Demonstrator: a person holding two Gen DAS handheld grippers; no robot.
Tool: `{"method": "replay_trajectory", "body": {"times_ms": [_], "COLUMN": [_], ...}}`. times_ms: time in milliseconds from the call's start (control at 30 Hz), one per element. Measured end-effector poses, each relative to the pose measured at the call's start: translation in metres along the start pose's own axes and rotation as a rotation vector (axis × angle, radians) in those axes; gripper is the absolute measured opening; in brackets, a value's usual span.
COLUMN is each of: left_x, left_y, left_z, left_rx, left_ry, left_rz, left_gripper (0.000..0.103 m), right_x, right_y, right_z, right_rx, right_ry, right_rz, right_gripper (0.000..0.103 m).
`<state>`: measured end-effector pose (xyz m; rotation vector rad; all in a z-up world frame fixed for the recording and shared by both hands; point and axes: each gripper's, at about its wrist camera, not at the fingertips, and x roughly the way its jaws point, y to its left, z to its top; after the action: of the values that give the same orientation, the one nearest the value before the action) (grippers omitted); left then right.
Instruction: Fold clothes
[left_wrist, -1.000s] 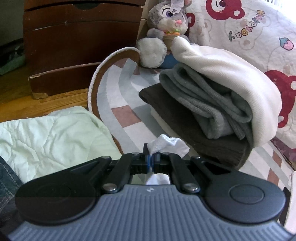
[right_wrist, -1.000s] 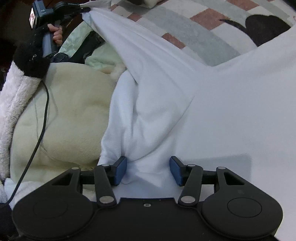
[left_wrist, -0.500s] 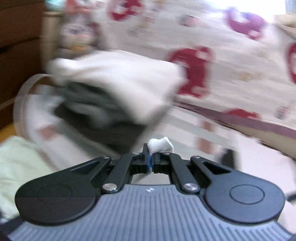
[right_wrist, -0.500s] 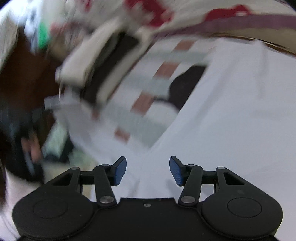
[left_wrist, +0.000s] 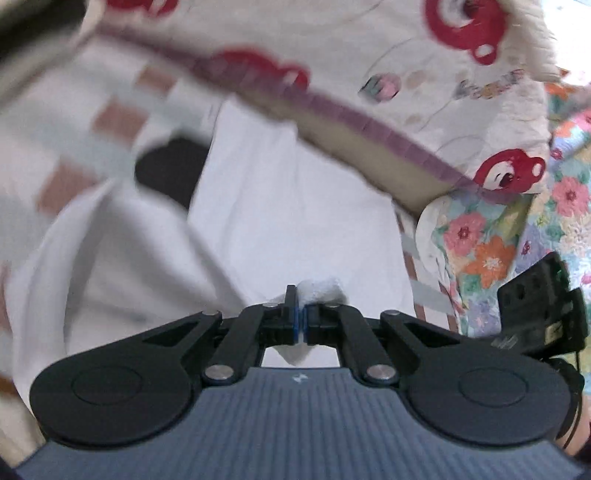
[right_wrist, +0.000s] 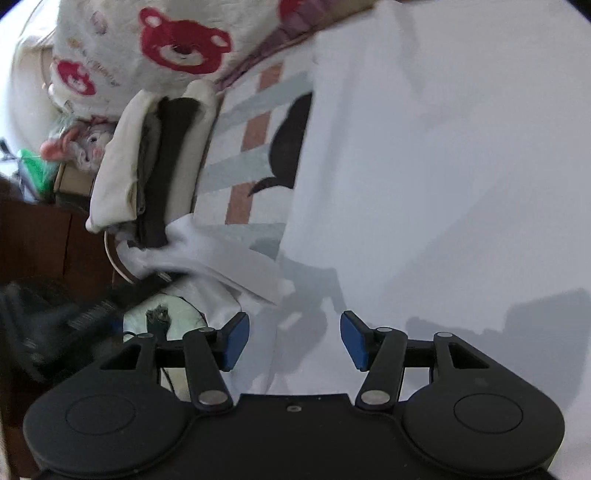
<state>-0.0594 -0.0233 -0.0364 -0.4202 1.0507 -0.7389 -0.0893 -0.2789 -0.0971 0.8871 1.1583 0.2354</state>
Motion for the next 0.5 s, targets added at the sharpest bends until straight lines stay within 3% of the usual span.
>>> {"method": "replay_trajectory", "body": {"times_ms": [67,167,300,367,500], "left_x": [0.006,0.001,-0.014,-0.02,-0.027], "left_y": [0.008,0.004,-0.016,-0.028,-0.045], "left_z": [-0.011,-0.012,-0.014,-0.016,-0.02], "left_rx": [-0.037,0.003,0.099,0.177,0.322], "left_ry": [0.027,0.005,-0.052,-0.094,-0.154], "left_rz": [-0.019,-0.018,-0.019,0.015,0.089], "left_gripper": [0.001,0.001,0.001,0.001,0.001], "right_x": [0.001,0.015,0.03,0.038,0.036], "right_y": [-0.015,-0.035,-0.031,-0.029,-0.023], "right_z": [-0.005,-0.018,-0.03,-0.036,-0.036], "right_rx": [0.12,0.339,0.494,0.572,0.683], "right_ry": [-0.014,-0.002,0.028,0.043,-0.009], "right_rz": [0.08,0.182,0.28,0.328,0.331], "right_gripper": [0.062,0.067,0.069,0.072,0.074]}}
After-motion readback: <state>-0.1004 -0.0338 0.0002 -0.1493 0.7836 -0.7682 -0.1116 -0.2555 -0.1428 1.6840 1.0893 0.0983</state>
